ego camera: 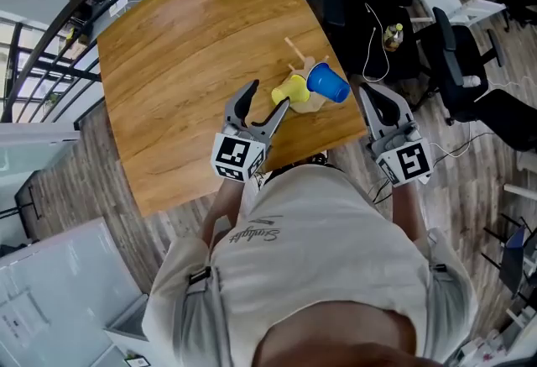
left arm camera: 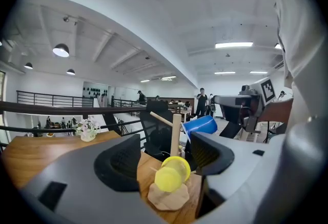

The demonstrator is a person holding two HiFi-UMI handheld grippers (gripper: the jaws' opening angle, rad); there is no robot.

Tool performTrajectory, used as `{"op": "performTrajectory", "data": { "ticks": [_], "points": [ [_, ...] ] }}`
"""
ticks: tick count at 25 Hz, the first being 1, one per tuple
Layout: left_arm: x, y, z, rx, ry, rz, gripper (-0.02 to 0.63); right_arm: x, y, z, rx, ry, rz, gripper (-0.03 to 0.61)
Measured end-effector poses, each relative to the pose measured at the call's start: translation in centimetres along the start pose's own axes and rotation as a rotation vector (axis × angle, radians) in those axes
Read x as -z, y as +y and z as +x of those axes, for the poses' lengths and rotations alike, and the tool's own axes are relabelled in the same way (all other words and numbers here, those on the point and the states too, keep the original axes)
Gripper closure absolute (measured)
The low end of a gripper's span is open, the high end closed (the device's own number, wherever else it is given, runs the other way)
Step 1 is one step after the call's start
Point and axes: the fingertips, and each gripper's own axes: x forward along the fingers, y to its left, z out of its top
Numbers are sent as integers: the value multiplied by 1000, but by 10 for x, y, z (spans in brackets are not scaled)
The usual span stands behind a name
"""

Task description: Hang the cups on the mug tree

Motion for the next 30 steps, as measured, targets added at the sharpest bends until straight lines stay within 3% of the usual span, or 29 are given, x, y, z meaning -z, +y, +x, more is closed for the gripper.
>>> {"op": "performTrajectory", "data": {
  "ticks": [7, 12, 15, 30],
  "points": [
    [-6, 8, -28, -32, -17, -7, 324, -15, 21, 12, -46, -22, -10, 586],
    [-25, 21, -46, -79, -82, -26, 519, -31, 24, 21, -58, -47, -27, 584],
    [-32, 26, -50, -87, -96, -37, 577, -39, 26, 24, -66, -59, -37, 585],
    [-61, 21, -57, -21, -142, -27, 592, -46, 38, 26, -80, -57, -55, 584]
  ]
}}
